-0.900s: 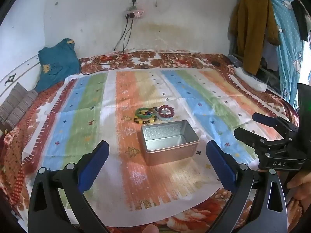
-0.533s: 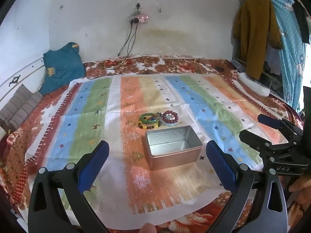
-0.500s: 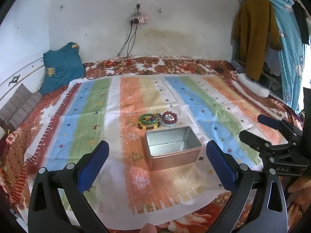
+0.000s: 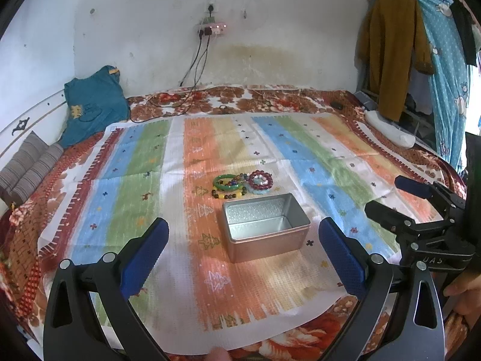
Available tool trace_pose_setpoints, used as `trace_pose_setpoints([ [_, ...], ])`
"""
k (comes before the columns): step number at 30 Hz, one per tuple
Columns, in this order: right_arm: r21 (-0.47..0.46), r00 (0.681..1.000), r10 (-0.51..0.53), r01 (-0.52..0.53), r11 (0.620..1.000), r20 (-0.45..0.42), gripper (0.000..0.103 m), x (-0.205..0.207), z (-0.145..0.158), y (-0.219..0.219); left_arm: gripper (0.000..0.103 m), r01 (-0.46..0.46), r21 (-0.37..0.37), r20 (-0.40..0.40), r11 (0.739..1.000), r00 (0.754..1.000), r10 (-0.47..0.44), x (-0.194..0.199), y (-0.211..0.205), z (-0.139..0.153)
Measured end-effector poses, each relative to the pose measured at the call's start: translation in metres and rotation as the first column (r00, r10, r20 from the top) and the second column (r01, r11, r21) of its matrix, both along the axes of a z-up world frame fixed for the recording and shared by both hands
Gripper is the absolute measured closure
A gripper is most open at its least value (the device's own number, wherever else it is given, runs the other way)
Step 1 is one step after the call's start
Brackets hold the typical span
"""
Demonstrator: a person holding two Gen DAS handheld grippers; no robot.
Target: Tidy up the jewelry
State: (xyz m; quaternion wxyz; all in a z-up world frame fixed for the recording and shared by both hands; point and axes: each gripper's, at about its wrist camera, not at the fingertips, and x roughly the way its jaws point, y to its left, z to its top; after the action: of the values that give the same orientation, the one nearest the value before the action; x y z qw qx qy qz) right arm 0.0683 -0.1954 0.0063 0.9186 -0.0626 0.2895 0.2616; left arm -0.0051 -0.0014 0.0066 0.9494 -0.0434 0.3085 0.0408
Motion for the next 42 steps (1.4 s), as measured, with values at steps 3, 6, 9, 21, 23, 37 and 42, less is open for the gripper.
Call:
trace_pose_setpoints([
  [3,0.004,1.0,-0.009,0.009,1.0,-0.003,0.004,0.002,-0.001,-0.001,0.006,-0.002,-0.005,-0.022,1.0,1.0,0.002,0.002,0.0,-0.002],
  [6,0.011,1.0,-0.017,0.017,1.0,-0.001,0.004,0.004,-0.001,-0.002,0.006,0.002,-0.009,-0.02,1.0,1.0,-0.002,0.002,0.0,-0.001],
  [9,0.013,1.0,-0.023,0.023,1.0,0.001,0.004,0.003,-0.002,-0.003,0.006,-0.002,-0.02,-0.025,1.0,1.0,0.001,0.003,0.001,-0.001],
  [21,-0.002,0.999,-0.05,0.05,0.999,0.003,0.004,0.005,-0.004,-0.003,0.006,-0.009,-0.014,-0.044,1.0,0.999,0.009,0.009,0.001,-0.003],
  [23,-0.005,0.999,-0.048,0.048,0.999,-0.003,0.004,0.006,-0.005,-0.002,0.006,-0.013,-0.025,-0.051,1.0,0.999,0.012,0.01,0.003,-0.004],
  [37,-0.01,0.997,-0.052,0.051,0.999,-0.049,0.004,0.014,-0.011,0.002,0.006,-0.011,-0.002,-0.081,1.0,0.997,0.011,0.015,0.002,-0.008],
  [42,0.0,0.997,-0.056,0.056,0.998,-0.056,0.004,0.015,-0.009,0.0,0.006,-0.017,0.004,-0.078,1.0,0.997,0.017,0.015,0.003,-0.009],
])
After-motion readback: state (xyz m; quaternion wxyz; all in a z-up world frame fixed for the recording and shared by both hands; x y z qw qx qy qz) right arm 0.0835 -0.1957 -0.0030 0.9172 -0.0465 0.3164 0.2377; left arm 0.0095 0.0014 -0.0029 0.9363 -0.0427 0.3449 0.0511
